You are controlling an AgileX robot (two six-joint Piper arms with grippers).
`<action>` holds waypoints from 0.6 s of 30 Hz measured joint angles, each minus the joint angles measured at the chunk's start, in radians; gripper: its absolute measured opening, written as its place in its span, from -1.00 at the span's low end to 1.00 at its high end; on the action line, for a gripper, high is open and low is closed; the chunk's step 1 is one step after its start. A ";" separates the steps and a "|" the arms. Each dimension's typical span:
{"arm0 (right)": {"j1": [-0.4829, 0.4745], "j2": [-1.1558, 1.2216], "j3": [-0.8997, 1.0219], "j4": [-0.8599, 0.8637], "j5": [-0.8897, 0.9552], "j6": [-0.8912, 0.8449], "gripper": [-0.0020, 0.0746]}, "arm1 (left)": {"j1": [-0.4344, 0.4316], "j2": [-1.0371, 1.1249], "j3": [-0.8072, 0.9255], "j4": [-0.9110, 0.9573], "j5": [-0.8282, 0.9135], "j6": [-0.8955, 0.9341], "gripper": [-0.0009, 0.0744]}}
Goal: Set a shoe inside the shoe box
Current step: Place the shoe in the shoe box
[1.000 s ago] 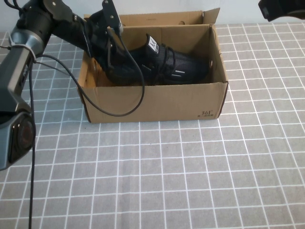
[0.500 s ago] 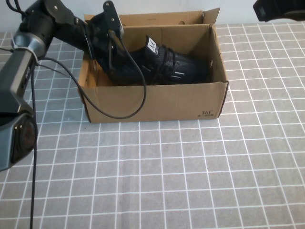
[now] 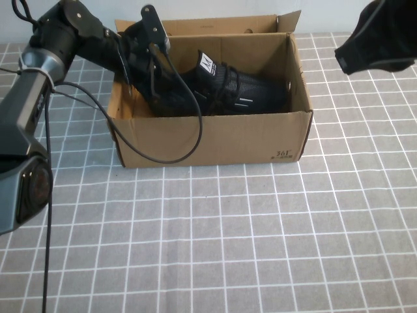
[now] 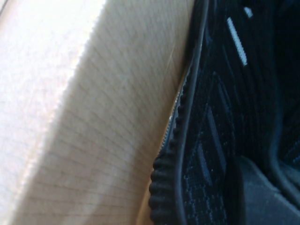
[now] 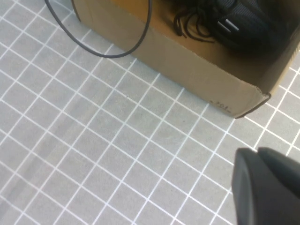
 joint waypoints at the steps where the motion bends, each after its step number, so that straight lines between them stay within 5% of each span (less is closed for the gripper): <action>1: 0.000 0.000 0.002 0.000 0.000 0.000 -0.99 | 0.000 0.000 0.000 0.000 0.004 -0.012 -0.85; 6: 0.000 0.000 0.002 0.000 0.000 0.000 -0.99 | 0.000 0.000 0.000 -0.002 0.006 -0.036 -0.77; 14: 0.000 0.000 0.002 0.000 0.000 0.000 -0.99 | 0.000 0.000 0.000 -0.023 -0.078 -0.090 0.03; 18: 0.000 0.000 0.006 0.000 0.000 0.000 -0.99 | 0.000 -0.004 0.000 -0.023 -0.090 -0.110 0.14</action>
